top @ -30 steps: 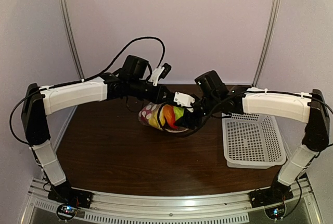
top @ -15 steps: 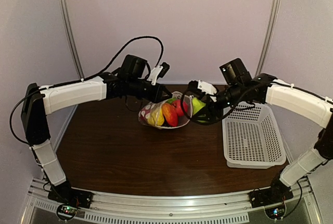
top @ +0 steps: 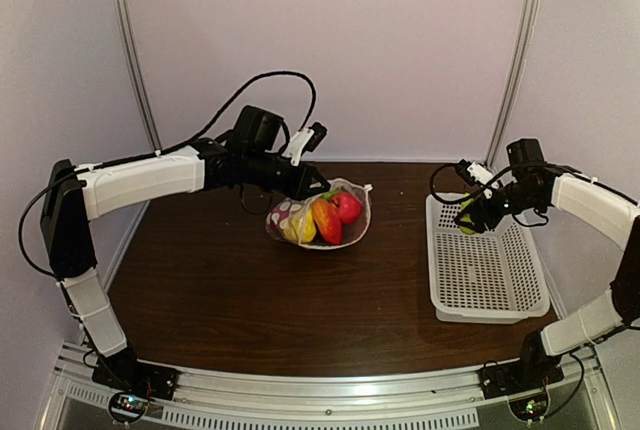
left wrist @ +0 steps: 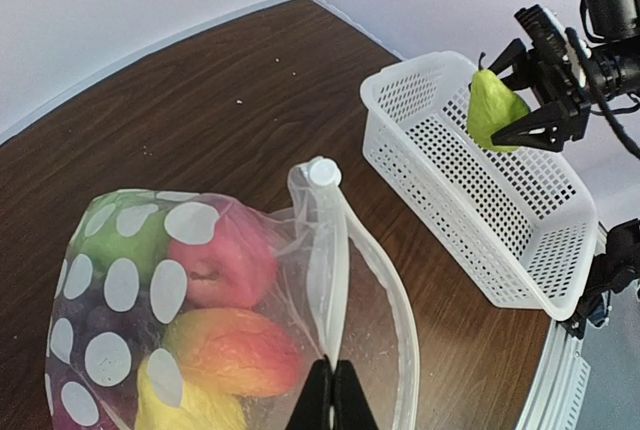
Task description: Open the zip-top bag and remove the fake food
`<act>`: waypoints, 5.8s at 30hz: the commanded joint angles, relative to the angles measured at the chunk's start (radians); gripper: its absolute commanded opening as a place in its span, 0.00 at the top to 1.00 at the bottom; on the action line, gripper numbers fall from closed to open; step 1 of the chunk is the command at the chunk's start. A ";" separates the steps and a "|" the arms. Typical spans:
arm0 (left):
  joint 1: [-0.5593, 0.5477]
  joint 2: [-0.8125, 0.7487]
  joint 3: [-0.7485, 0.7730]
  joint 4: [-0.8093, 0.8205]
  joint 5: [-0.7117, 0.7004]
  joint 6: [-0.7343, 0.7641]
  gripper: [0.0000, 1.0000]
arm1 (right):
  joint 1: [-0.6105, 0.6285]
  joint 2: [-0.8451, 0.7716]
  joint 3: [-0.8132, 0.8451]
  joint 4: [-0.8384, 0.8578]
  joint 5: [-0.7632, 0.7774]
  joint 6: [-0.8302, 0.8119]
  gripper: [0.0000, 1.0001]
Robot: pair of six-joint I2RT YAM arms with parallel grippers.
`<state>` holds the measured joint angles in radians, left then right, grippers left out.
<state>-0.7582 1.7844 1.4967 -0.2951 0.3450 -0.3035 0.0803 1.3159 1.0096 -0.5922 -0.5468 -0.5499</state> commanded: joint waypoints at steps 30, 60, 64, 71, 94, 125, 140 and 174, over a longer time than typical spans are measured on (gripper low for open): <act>0.007 0.026 0.045 -0.019 0.071 0.015 1.00 | -0.028 0.196 0.142 -0.008 0.105 0.161 0.00; 0.063 -0.003 0.000 0.063 0.096 -0.142 1.00 | 0.672 0.343 0.408 0.169 0.211 0.228 0.61; 0.099 -0.014 -0.051 0.164 0.196 -0.232 1.00 | 0.694 0.414 0.472 0.176 0.208 0.235 0.62; 0.152 -0.009 -0.111 0.277 0.283 -0.341 1.00 | 0.708 0.493 0.500 0.258 0.305 0.308 0.55; 0.201 -0.006 -0.118 0.281 0.294 -0.378 1.00 | 0.721 0.730 0.543 0.459 0.431 0.344 0.23; 0.230 -0.017 -0.075 0.196 0.250 -0.278 1.00 | 0.623 0.323 0.504 0.185 -0.178 0.298 0.63; 0.219 0.004 -0.059 0.214 0.351 -0.248 1.00 | 0.417 0.313 0.522 0.298 -0.091 0.471 0.62; 0.216 0.013 -0.032 0.152 0.319 -0.218 1.00 | -0.140 0.175 0.054 -0.068 0.278 0.151 0.60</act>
<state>-0.5385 1.7916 1.4345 -0.1452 0.6697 -0.5465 -0.0521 1.4406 1.0740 -0.6872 -0.3351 -0.3981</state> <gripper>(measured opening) 0.020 0.482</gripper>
